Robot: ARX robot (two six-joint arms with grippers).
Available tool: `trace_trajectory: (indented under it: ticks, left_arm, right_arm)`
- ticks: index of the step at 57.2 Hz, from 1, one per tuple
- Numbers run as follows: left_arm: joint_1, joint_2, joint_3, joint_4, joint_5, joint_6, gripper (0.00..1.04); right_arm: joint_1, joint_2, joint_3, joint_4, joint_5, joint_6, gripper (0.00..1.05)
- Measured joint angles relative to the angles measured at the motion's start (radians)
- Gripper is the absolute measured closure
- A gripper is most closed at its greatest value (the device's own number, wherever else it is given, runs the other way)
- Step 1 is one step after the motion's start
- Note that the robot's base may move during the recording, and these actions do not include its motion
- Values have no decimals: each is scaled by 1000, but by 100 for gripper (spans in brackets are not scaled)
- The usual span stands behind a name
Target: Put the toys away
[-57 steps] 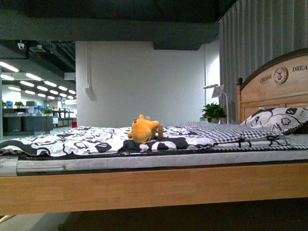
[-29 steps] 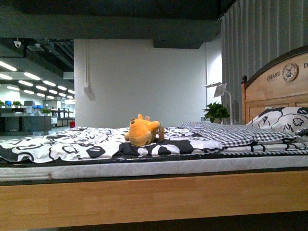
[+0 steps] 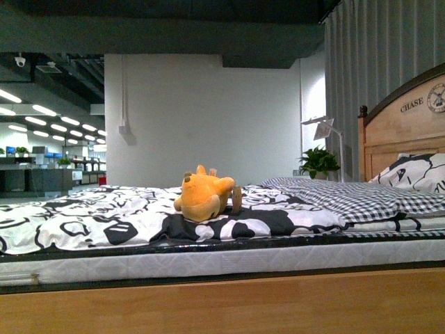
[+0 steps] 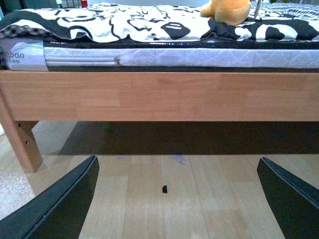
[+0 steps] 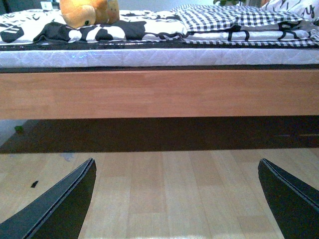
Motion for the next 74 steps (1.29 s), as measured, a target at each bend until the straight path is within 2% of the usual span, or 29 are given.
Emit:
trace_trajectory:
  ticks: [74]
  left_arm:
    - [0, 0, 0, 0, 0, 0, 6]
  right_arm:
    - [0, 0, 0, 0, 0, 0, 7]
